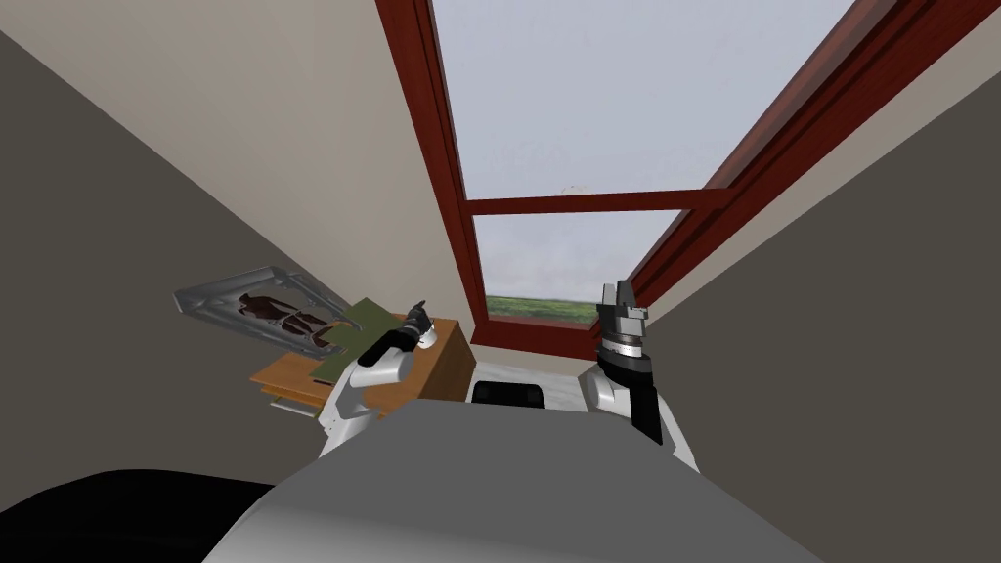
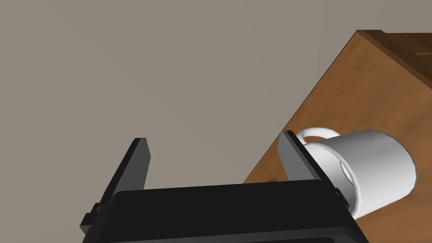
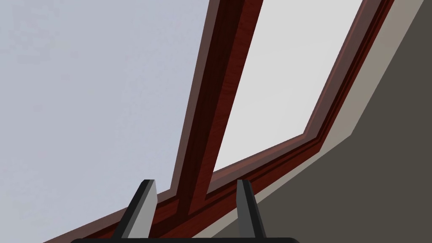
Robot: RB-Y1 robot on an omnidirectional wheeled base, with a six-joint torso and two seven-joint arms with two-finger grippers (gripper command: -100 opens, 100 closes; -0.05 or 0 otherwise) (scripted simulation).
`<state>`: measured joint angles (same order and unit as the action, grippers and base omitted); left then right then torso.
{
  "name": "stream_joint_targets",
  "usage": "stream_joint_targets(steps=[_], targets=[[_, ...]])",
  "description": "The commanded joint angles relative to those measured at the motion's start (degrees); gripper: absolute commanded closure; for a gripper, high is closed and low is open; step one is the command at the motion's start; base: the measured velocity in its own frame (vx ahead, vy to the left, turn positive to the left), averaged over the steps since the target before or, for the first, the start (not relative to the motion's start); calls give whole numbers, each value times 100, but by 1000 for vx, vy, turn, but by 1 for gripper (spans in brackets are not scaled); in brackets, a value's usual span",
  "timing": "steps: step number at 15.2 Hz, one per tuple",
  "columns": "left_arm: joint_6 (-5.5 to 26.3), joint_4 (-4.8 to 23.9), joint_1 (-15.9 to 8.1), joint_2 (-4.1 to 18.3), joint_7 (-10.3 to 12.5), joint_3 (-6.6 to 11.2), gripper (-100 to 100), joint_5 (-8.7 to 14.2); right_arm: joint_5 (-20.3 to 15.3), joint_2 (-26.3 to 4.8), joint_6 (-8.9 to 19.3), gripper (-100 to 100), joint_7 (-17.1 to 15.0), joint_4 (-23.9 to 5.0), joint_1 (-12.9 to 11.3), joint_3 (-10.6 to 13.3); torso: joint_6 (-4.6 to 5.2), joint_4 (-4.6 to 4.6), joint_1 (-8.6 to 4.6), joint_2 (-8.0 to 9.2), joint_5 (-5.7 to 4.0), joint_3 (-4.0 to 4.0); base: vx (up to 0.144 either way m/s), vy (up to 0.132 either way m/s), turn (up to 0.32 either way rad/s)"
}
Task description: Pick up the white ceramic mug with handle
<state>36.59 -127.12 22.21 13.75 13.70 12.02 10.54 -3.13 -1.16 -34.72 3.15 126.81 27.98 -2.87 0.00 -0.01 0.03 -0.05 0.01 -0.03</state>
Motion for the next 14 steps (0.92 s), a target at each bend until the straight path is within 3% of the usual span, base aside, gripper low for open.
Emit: stream_joint_targets(steps=[1, 4, 5, 14], targets=[[286, 51, -58, 20, 39, 75, -100, 50, 0, 0, 0, 0, 0, 0, 0, 0, 0, 0, 0, 0, 0, 0, 11, 6, -33], [535, 51, -58, 20, 39, 75, -100, 50, 0, 0, 0, 0, 0, 0, 0, 0, 0, 0, 2, -2, 0, -1, 15, 11, -23], [708, 109, -115, 51, 78, 155, -100, 111, 0, 0, 0, 0, 0, 0, 0, 0, 0, 0, 1, -2, 0, -1, 19, 12, -33], [1723, 221, -226, 109, 156, 312, -100, 232, 0, 0, 0, 0, 0, 0, 0, 0, 0, -1, 2, -3, 0, -2, 20, 12, -25]])
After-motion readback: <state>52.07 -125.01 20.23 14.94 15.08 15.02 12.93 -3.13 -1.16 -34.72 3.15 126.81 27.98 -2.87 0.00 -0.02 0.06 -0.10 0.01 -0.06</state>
